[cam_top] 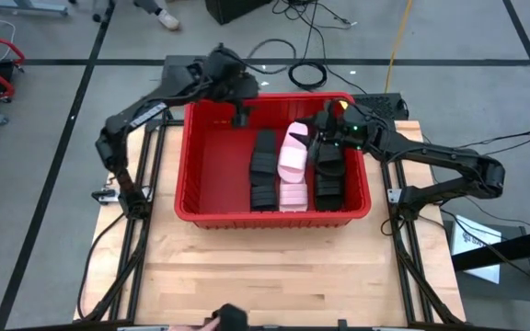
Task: Pick and place slides into bin
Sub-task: Return to Home Position
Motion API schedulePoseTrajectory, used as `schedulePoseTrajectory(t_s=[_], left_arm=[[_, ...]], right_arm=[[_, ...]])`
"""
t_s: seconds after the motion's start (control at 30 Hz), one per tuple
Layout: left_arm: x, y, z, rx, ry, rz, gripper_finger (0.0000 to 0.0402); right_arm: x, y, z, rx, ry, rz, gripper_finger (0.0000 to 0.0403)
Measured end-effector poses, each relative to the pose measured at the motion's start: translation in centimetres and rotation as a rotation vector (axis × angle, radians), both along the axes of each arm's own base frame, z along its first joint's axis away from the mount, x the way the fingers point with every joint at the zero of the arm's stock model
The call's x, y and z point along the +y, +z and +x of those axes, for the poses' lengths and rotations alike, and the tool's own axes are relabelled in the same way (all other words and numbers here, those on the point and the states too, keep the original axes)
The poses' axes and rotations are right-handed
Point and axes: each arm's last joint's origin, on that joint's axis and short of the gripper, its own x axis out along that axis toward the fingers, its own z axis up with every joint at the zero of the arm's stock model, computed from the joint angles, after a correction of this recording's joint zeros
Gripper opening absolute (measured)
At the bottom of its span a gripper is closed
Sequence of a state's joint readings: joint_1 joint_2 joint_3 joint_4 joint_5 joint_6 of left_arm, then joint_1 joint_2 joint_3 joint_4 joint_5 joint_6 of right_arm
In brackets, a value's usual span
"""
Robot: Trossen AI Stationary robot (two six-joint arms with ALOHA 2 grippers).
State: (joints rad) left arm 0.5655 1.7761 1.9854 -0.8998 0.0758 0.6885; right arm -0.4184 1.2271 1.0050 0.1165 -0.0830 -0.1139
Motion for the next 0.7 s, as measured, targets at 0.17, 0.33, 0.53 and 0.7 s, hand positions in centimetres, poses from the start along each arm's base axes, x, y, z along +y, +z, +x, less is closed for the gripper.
schedulePoseTrajectory(t_s=[0.17, 0.33, 0.53, 0.7], left_arm=[[-2.1, 3.1, -3.0, -0.079, -0.010, -0.049, 0.0250], [-4.1, 5.4, -5.4, -0.179, -0.050, -0.137, 0.0250], [-6.2, 6.8, -7.5, -0.205, -0.039, -0.203, 0.0250], [-9.1, 7.2, -8.2, -0.170, -0.135, -0.238, 0.0250]], right_arm=[[1.2, 1.0, -0.2, -0.052, 0.038, -0.023, 0.0208], [2.7, 2.0, -0.4, -0.104, 0.088, -0.043, 0.0208], [4.4, 2.8, -0.3, -0.151, 0.151, -0.056, 0.0208], [5.5, 2.9, -0.1, -0.182, 0.185, 0.023, 0.0208]])
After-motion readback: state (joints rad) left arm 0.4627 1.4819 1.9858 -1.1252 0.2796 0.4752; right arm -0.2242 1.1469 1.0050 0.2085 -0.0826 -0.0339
